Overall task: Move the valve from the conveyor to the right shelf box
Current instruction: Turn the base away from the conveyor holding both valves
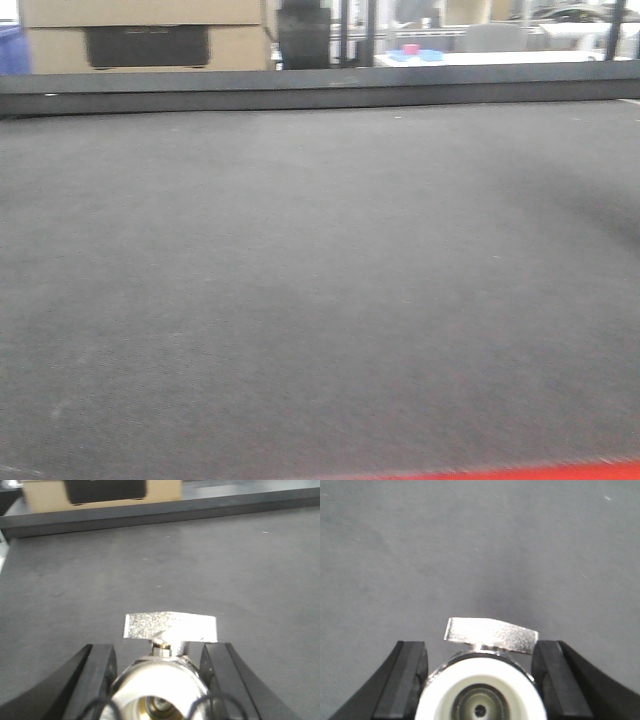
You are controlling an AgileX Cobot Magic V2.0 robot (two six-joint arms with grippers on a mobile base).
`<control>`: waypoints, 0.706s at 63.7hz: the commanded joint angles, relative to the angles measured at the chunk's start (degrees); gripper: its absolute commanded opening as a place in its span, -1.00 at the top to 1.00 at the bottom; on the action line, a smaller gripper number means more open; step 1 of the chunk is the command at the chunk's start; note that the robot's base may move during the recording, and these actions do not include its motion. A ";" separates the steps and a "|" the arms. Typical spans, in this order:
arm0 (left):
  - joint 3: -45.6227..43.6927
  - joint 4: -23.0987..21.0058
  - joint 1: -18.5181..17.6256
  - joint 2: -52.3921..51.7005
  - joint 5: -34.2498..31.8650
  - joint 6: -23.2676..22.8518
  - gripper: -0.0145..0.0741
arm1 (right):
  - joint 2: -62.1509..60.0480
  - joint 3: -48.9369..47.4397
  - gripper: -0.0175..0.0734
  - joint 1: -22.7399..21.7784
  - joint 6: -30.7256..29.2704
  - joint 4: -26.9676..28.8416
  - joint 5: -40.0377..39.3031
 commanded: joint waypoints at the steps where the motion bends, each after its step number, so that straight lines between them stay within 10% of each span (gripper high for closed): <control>1: -0.48 -0.74 -0.37 -0.70 -2.81 -0.17 0.92 | -0.96 -1.00 0.95 -0.09 -0.34 0.35 -3.20; 45: -0.48 -0.74 -0.37 -0.70 -2.81 -0.17 0.92 | -0.96 -1.00 0.95 -0.09 -0.34 0.35 -3.20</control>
